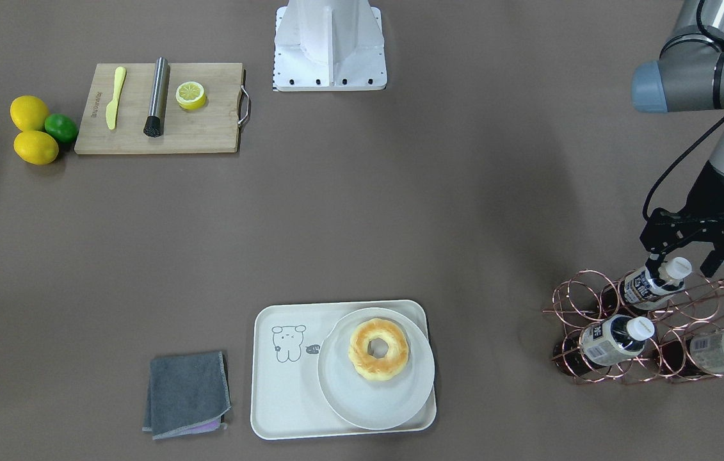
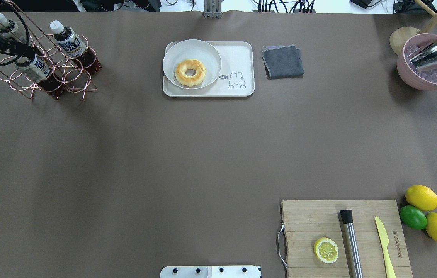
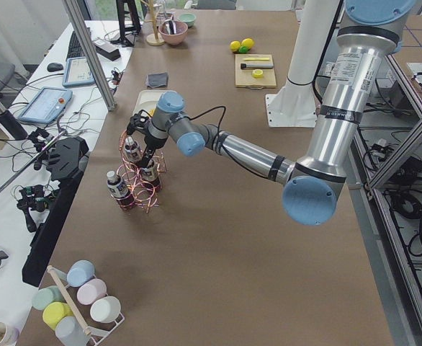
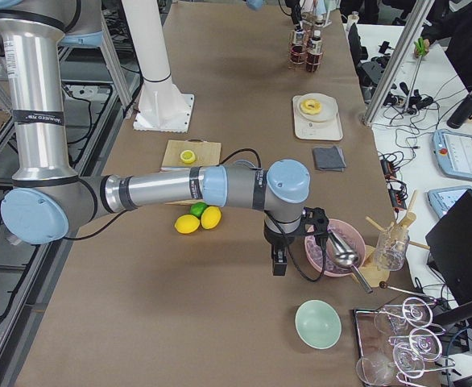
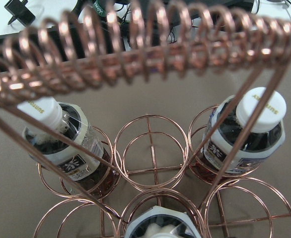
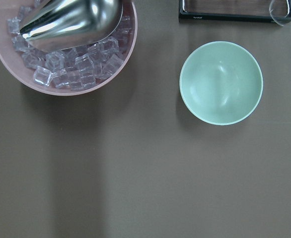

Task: Place tea on tray
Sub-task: 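Move the left gripper over the copper rack toward a tea bottle, then grasp the white-capped tea bottle with the left gripper and lift it out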

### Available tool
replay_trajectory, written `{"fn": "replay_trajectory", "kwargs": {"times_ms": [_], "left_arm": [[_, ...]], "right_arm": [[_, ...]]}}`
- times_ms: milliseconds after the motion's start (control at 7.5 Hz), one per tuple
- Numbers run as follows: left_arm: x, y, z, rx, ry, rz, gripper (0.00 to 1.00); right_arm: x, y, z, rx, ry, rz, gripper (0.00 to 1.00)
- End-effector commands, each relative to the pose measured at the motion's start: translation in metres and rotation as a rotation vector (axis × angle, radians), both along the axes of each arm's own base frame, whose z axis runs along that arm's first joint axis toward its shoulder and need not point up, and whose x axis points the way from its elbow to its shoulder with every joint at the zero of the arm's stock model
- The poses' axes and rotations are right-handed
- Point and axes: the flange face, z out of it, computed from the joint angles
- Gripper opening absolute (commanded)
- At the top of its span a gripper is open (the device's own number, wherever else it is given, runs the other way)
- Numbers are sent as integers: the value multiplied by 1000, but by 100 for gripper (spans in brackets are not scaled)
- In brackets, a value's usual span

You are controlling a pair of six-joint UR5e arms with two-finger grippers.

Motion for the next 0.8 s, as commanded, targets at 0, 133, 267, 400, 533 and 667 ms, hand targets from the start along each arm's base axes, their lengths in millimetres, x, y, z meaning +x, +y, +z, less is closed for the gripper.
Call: {"fn": "replay_trajectory", "kwargs": {"times_ms": [0, 133, 267, 400, 533, 667], "left_arm": [[-2, 3, 1, 0, 1, 3, 76], [-1, 3, 1, -2, 4, 4, 49], [-2, 4, 0, 2, 5, 7, 19], [-2, 5, 0, 1, 4, 9, 0], [-2, 4, -2, 2, 5, 10, 0], [-6, 4, -8, 7, 8, 5, 0]], "right_arm": [[0, 0, -1, 2, 0, 1, 100], [0, 0, -1, 2, 0, 1, 100], [0, 0, -1, 2, 0, 1, 100], [0, 0, -1, 2, 0, 1, 100], [0, 0, -1, 2, 0, 1, 100], [1, -1, -2, 4, 2, 1, 100]]}}
